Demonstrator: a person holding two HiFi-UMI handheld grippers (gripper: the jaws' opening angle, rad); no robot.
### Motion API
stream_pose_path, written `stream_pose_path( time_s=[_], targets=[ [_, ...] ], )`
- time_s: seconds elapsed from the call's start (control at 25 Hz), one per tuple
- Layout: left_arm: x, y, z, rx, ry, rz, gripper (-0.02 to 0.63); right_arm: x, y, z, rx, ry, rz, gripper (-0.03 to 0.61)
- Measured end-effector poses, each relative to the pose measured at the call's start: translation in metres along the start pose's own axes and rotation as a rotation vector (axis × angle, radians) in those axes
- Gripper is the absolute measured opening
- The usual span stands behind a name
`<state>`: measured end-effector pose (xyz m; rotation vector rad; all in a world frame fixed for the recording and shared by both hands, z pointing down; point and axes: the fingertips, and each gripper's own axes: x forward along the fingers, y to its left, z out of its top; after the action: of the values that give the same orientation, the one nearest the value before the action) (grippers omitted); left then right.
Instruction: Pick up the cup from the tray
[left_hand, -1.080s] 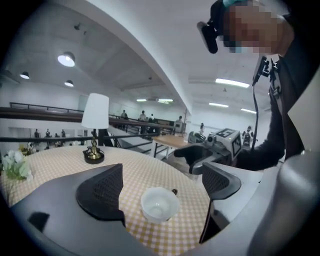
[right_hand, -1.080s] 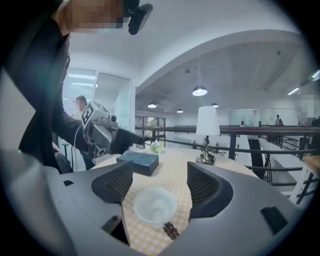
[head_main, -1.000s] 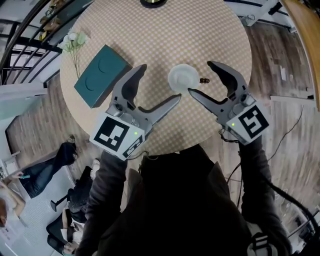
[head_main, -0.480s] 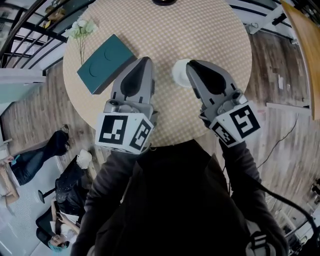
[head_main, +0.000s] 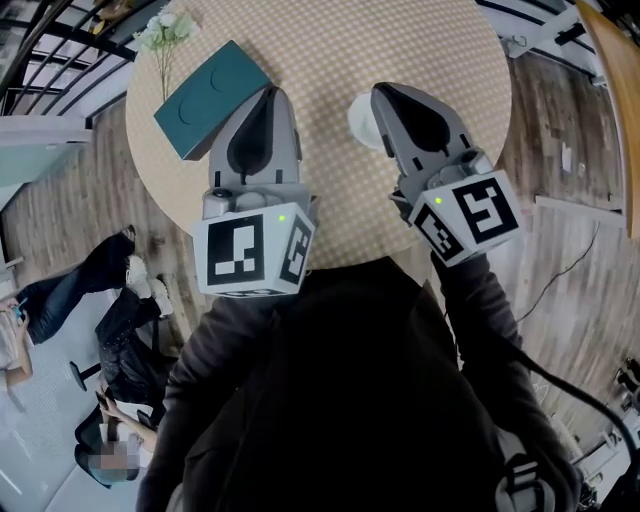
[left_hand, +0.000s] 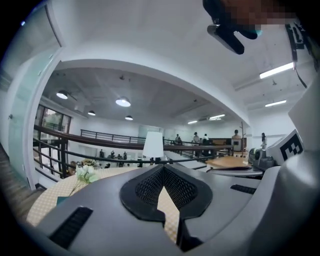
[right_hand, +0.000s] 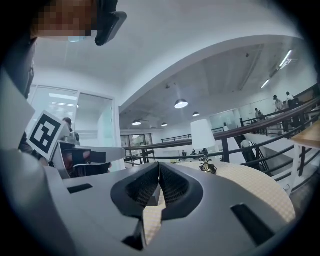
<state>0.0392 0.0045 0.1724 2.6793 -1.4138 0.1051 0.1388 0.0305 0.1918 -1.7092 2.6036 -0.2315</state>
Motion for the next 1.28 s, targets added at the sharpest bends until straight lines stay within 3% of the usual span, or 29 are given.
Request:
stream_pose_path(
  time_s=[1.28],
  targets=[
    [-0.003, -0.022, -0.009, 0.024, 0.029, -0.059, 0.008, 0.003, 0.009, -0.008, -0.024, 0.029, -0.007, 0.007]
  ],
)
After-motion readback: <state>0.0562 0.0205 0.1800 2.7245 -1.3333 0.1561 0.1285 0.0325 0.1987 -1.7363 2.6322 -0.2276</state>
